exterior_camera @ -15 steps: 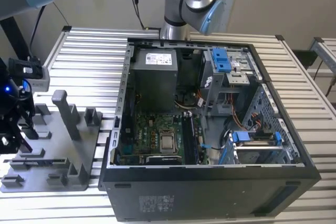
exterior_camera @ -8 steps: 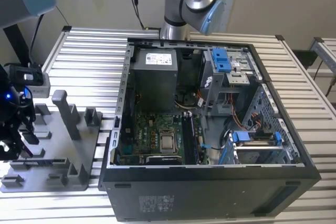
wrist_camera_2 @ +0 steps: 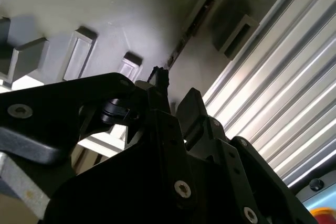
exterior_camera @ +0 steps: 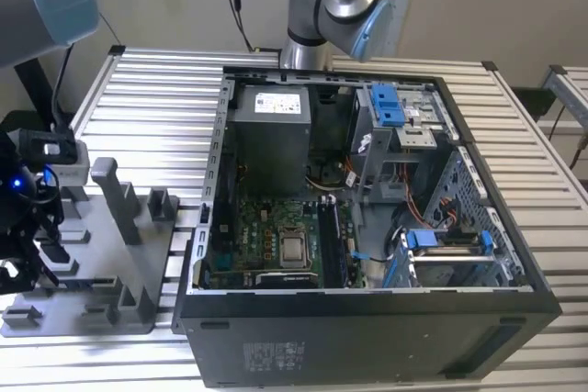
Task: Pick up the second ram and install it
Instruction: 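Pick up the second ram and move it above second insertion slot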
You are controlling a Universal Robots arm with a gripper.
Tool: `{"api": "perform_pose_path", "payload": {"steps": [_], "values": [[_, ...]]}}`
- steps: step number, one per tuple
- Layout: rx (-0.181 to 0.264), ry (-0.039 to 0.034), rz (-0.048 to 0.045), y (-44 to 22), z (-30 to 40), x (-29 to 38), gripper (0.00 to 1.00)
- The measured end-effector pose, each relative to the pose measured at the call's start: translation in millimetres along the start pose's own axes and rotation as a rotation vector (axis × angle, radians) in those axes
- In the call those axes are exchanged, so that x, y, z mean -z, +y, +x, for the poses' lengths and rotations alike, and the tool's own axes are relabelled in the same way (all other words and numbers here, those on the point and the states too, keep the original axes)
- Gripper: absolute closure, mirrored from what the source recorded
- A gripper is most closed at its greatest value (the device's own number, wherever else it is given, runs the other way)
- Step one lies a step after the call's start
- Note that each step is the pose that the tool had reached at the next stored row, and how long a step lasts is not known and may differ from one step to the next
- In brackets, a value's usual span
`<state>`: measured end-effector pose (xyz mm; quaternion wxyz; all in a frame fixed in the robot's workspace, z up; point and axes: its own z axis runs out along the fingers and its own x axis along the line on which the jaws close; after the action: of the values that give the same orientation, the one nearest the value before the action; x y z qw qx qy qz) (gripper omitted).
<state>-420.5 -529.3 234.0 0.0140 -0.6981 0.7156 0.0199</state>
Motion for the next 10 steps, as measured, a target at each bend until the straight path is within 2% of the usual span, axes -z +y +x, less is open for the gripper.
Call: {"api": "perform_pose_path", "payload": {"steps": [10], "values": [[0.007, -0.0008, -0.0003, -0.2, 0.7, -13.2, 0.64]]}}
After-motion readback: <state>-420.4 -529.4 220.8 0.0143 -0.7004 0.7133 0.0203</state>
